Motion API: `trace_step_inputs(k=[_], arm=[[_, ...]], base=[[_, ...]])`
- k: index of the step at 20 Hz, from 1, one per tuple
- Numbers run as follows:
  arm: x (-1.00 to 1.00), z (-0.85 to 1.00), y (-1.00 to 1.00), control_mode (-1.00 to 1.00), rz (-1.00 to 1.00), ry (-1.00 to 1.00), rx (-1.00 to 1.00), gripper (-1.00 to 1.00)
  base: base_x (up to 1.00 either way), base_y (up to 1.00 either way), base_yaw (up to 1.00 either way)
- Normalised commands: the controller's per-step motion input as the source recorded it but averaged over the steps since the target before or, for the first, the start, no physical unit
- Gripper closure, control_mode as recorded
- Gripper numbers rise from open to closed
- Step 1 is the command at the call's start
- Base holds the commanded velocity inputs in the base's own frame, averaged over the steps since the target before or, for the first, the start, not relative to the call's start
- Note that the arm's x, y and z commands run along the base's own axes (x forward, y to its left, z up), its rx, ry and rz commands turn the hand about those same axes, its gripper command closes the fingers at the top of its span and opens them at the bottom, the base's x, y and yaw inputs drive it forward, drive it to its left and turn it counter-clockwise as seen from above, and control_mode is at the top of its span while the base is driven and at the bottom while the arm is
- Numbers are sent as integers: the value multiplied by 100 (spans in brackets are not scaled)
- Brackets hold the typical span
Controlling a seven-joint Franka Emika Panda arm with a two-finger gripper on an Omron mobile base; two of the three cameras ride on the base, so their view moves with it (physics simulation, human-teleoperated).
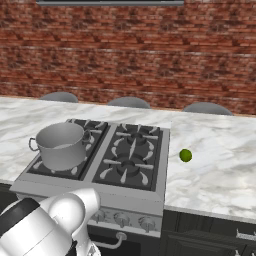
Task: Turn on the burner for the pot on the stove. Wait thirty seconds for the pot to heat up. Then add the lime to the pot.
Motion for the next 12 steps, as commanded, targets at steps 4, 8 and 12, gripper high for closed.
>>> trace_step_inputs(k=[4,8,12], arm=[[0,0,0,-100,0,0,0,100],[0,0,0,-100,0,0,0,100],[0,0,0,-100,0,0,0,100]], base=[[0,0,0],[0,0,0],[0,0,0]])
